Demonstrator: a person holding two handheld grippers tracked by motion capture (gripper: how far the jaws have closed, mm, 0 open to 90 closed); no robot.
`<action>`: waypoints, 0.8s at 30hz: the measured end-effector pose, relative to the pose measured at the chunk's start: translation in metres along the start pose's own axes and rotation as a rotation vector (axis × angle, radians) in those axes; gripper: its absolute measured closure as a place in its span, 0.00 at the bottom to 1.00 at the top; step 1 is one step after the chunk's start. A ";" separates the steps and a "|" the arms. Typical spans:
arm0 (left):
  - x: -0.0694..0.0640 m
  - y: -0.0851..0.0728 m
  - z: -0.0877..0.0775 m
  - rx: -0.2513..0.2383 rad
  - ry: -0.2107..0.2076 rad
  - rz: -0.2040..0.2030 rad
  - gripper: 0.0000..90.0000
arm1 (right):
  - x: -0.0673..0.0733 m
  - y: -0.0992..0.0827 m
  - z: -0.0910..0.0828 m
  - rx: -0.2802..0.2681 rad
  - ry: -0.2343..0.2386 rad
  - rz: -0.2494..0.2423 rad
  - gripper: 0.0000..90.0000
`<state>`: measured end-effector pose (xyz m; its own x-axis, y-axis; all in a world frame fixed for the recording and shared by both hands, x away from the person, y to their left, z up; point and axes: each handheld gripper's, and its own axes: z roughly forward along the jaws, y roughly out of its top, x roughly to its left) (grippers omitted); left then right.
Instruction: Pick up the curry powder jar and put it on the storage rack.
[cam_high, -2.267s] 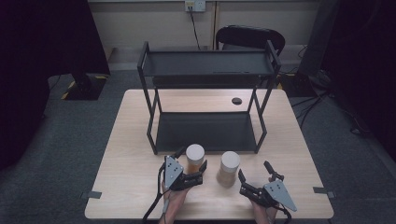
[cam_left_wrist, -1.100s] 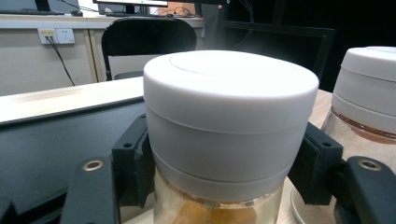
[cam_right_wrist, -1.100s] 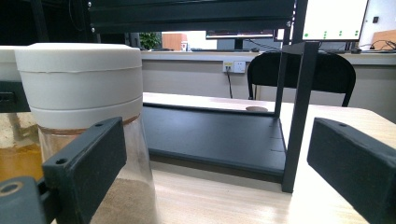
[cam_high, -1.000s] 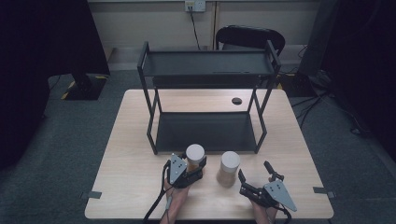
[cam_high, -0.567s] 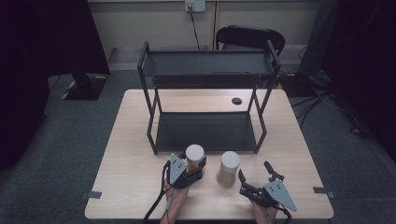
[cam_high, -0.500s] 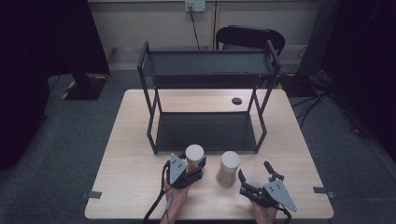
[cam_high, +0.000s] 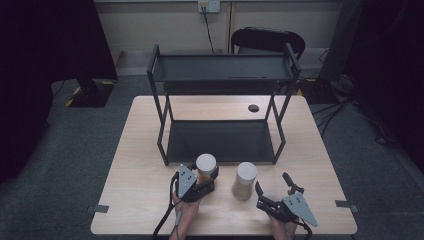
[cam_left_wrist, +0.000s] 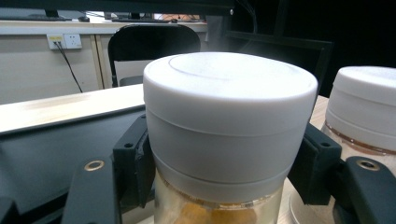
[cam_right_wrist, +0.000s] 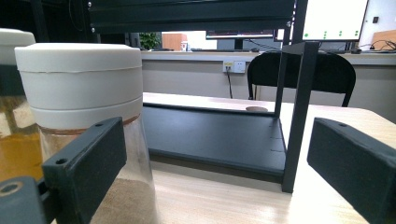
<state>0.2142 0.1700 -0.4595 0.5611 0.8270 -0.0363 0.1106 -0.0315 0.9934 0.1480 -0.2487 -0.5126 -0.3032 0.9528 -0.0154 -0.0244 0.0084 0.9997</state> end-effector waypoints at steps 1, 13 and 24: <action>0.000 0.001 0.000 -0.001 -0.001 -0.002 0.38 | 0.000 0.000 0.000 0.000 0.000 0.000 0.04; 0.003 0.011 -0.008 -0.023 -0.002 0.005 0.38 | 0.000 0.000 0.000 0.000 0.000 0.000 0.04; 0.007 0.023 -0.014 -0.042 0.001 0.014 0.38 | 0.000 0.000 0.000 0.000 0.000 0.000 0.04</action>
<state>0.2093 0.1826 -0.4352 0.5613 0.8273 -0.0227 0.0683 -0.0190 0.9975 0.1480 -0.2486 -0.5126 -0.3031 0.9528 -0.0152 -0.0244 0.0082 0.9997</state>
